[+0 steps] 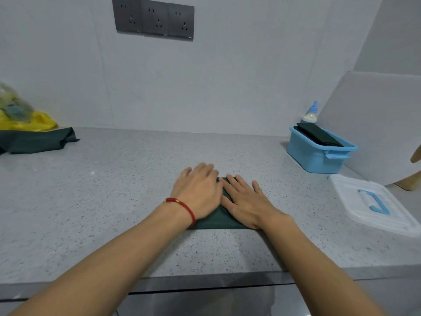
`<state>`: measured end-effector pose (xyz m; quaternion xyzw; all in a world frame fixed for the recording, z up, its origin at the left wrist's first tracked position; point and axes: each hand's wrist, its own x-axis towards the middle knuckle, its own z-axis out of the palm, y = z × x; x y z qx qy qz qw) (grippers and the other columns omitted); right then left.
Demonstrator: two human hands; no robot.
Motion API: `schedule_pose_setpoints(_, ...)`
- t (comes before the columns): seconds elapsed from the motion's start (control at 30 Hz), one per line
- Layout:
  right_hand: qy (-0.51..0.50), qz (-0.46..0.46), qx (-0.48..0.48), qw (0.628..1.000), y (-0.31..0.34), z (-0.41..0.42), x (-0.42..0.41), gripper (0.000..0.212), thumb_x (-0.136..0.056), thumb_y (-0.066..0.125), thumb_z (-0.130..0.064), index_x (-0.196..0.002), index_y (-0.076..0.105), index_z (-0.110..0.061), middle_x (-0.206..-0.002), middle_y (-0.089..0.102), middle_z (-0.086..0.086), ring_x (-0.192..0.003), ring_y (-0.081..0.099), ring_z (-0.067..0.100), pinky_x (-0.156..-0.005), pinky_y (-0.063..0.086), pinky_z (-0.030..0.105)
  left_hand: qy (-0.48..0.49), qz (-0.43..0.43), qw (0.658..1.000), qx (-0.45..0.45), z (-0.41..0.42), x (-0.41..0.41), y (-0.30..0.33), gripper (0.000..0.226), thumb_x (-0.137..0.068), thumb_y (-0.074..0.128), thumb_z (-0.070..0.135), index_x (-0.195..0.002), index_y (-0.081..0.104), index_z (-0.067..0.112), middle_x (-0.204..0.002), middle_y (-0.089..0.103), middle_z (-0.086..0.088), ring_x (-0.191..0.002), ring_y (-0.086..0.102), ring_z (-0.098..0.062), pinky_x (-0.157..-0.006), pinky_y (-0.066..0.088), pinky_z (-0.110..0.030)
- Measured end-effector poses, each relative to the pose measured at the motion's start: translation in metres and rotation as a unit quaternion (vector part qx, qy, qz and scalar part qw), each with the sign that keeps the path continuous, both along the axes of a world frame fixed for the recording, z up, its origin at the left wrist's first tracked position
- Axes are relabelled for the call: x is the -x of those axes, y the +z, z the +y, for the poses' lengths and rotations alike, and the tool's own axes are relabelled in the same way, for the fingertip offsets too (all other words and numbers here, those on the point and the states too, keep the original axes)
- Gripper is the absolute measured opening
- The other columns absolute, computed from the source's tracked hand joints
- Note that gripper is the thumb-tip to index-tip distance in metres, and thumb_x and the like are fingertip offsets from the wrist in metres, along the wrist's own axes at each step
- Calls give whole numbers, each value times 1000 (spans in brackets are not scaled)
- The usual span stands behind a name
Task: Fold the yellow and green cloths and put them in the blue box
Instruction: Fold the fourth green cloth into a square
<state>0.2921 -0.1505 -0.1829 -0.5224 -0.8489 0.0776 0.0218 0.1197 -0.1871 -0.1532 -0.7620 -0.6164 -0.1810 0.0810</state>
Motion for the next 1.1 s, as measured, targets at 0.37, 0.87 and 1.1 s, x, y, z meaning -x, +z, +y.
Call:
schedule_pose_setpoints(0.37,-46,8,24,999,0,9,-20,67,-102,7,-65,-161,-8,-38,-167,-14,-19,-154,-14,5,-125,-12,47,83,24,978,192,8,9,-34,79,-96,-1,69,-162,-5,25,-170,-10,3,-155,-13,-14,-119,-21,-55)
schedule_pose_setpoints(0.87,-112,21,-1,993,-2,-7,-15,65,-101,4,-63,-161,-6,-40,-170,-9,-12,-157,-11,16,-122,-12,59,53,-1,951,305,31,63,29,72,-91,67,55,-150,40,25,-149,39,-2,-134,42,-28,-113,38,-48)
schedule_pose_setpoints(1.1,-111,83,-14,990,-3,-11,-16,69,-100,15,-65,-158,-15,-43,-171,2,-9,-158,-2,16,-124,-9,57,23,-178,942,285,31,56,33,60,-80,84,17,-116,37,23,-109,62,-12,-88,60,-21,-78,55,-41)
